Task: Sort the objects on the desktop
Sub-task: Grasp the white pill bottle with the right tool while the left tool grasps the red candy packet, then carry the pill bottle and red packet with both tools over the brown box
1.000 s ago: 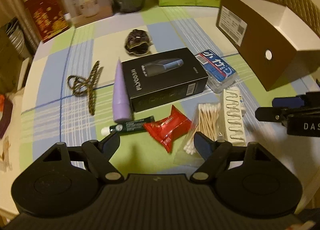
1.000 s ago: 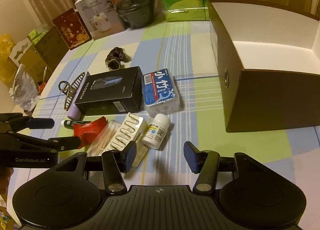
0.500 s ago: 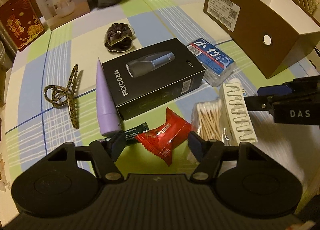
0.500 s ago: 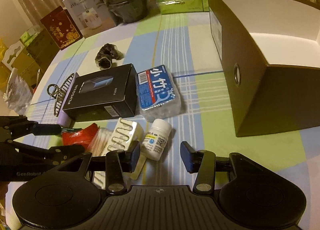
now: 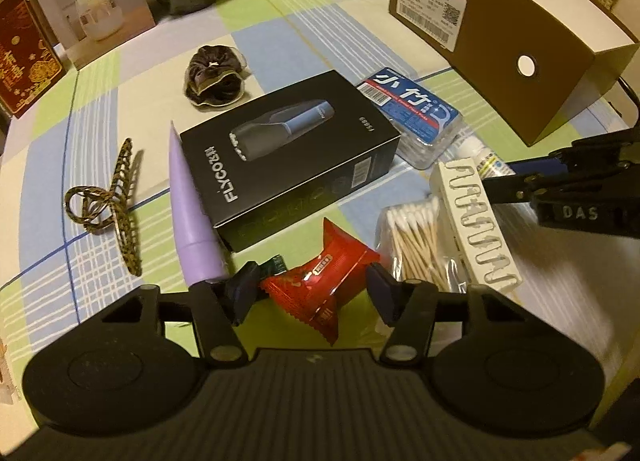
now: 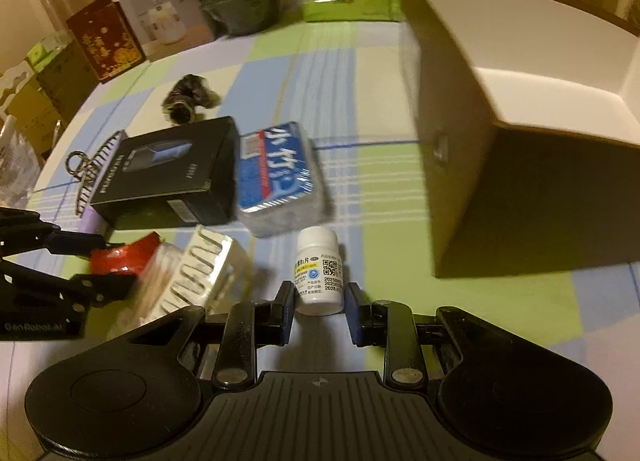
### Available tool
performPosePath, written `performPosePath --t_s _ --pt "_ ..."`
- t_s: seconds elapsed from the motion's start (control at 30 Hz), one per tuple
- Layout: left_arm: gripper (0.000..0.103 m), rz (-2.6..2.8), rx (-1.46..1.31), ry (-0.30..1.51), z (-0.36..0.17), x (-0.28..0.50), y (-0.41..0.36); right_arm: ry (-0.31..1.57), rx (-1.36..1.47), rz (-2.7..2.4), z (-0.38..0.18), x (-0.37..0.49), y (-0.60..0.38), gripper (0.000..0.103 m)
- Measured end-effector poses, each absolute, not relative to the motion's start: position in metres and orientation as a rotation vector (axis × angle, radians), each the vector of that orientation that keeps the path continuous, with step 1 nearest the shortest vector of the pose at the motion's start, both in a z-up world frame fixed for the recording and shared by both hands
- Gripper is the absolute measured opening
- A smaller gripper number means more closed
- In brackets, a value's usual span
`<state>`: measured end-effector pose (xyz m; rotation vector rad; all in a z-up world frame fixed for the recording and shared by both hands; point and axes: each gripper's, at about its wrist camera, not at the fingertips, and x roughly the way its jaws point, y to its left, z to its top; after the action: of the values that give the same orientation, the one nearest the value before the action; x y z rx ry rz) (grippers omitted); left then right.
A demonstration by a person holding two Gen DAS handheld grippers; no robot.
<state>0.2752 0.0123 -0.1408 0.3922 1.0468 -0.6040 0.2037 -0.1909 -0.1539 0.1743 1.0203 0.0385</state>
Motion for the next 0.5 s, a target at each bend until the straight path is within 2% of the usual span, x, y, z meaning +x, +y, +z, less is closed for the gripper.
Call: performPosePath --t_s 0.17,0.23,0.5 --pt "0.044 -0.642 0.422 1.033 -0.142 0.271 0.008 1.045 0.18 0.008 -0.15 0.184 -0.208 0.024" --pt "0.037 -0.651 0.423 1.048 -0.143 0.268 0.009 1.056 0.182 0.0 -0.148 0.176 -0.213 0.024" --pt "0.037 -0.703 0.383 1.098 -0.145 0.25 0.015 1.097 0.207 -0.055 -0.145 0.152 -0.229 0.025"
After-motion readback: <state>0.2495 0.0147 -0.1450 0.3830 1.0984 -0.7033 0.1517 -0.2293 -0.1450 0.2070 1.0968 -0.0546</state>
